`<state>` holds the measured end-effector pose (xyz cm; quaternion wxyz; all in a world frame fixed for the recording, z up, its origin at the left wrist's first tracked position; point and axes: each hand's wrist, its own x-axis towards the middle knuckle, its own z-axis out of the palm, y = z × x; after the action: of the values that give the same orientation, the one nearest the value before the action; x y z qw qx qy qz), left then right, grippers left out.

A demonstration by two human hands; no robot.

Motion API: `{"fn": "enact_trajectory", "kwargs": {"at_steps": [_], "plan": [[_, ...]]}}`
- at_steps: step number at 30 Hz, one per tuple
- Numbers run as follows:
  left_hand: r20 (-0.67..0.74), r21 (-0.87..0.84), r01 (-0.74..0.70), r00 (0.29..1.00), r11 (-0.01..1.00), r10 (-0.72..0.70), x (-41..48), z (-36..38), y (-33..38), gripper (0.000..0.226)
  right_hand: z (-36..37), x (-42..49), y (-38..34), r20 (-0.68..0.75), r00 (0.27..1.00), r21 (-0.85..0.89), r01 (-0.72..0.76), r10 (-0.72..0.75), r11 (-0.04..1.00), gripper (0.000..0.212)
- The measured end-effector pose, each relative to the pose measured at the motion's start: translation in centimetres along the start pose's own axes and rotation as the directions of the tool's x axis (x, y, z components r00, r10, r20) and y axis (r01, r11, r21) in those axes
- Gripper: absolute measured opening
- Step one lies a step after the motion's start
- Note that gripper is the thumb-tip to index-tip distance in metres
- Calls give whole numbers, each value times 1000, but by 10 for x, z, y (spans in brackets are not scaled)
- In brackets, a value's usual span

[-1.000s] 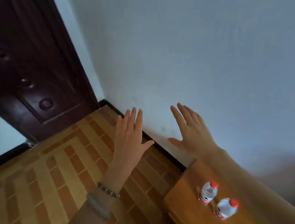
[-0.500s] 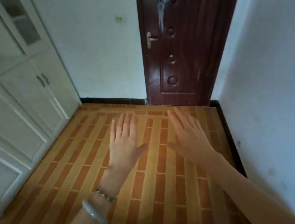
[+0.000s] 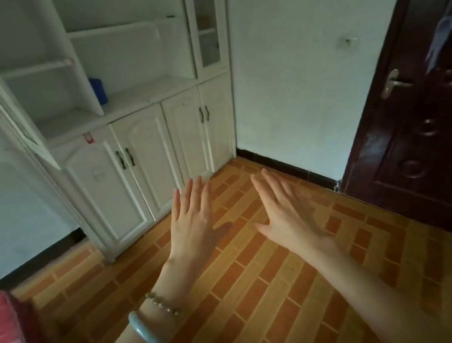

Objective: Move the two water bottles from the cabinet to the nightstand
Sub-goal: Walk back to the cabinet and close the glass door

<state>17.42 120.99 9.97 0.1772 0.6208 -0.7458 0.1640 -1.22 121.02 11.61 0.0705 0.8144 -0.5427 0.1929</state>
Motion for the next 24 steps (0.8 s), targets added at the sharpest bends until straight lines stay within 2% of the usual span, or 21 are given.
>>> {"fn": "enact_trajectory", "kwargs": {"at_steps": [9, 24], "plan": [[-28, 51, 157, 987, 986, -156, 68, 30, -99, 95, 55, 143, -35, -13, 986, 70, 167, -167, 983, 99], [-78, 190, 389, 921, 901, -381, 191, 112, -239, 97, 149, 371, -68, -42, 911, 155, 411, -410, 898, 96]]}}
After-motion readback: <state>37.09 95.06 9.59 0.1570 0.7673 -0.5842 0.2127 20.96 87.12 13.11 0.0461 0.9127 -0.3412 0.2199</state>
